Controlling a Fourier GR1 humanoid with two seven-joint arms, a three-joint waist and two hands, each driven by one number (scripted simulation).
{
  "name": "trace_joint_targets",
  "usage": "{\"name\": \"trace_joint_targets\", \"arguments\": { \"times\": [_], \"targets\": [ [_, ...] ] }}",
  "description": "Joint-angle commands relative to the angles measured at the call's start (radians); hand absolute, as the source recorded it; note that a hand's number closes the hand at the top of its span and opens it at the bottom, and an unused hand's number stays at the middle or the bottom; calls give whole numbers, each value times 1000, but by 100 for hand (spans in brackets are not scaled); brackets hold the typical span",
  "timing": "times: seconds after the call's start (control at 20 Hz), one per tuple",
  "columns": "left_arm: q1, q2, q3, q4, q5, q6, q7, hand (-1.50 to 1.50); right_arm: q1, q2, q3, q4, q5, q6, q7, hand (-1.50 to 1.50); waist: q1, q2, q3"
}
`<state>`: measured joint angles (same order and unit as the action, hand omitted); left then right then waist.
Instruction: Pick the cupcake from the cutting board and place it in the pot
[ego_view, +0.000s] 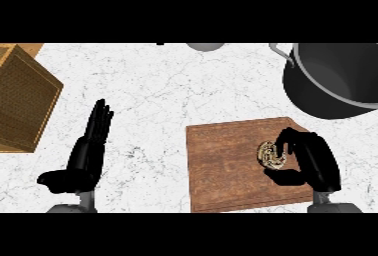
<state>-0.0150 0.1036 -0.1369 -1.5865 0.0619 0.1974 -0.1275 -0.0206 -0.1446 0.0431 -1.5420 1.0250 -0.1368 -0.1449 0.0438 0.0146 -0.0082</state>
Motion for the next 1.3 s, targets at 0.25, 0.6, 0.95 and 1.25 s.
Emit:
{"name": "trace_joint_targets", "arguments": {
  "times": [0.25,0.6,0.95,1.25],
  "targets": [
    [-34,-9,-51,5,-17,-28,5,0,-382,128,-126,166,233,29,589,150,105,23,0],
    [-74,-26,-57,8,-20,-18,24,0,-766,125,-149,365,509,7,921,150,105,19,3],
    [-63,-30,-45,38,-30,-4,5,0,-1039,143,-184,642,687,18,1226,150,78,19,5],
    [-41,-33,-42,4,-41,20,20,0,-1179,79,-269,860,714,-33,1289,150,40,9,8]
  ]
}}
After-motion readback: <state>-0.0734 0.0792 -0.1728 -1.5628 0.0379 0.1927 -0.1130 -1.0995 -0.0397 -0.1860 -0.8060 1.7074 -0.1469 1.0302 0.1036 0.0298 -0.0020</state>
